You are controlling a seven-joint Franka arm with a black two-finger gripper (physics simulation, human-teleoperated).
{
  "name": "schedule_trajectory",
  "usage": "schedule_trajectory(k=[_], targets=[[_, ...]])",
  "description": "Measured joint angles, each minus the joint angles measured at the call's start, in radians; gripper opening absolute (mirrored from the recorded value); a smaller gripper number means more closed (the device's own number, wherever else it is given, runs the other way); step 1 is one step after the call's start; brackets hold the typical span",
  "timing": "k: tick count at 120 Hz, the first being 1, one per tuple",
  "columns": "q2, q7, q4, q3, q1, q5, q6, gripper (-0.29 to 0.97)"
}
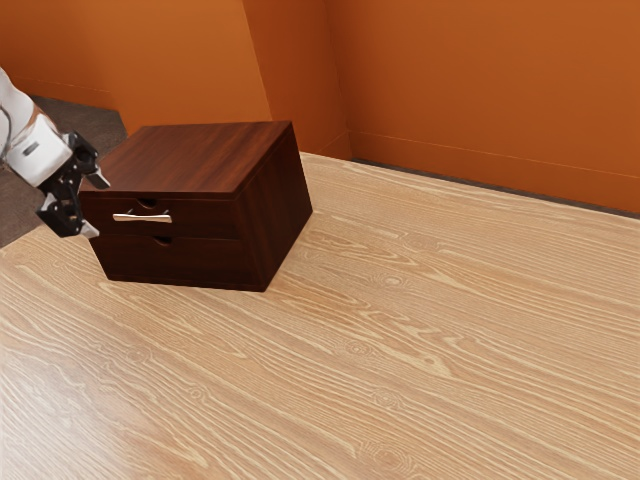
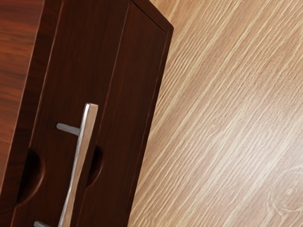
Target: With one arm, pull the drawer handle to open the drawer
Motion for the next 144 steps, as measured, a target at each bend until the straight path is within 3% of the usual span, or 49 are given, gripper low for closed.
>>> schedule_trajectory(k=[60,101,144], targets=[[0.045,0.151,-0.046,0.005,0.016,0.021,0.143,0.55],[0.092,0.194,-0.063,0.007,0.013,-0.031,0.215,0.41],[0.166,0.213,-0.006,0.0,0.036,-0.046,0.237,0.36]])
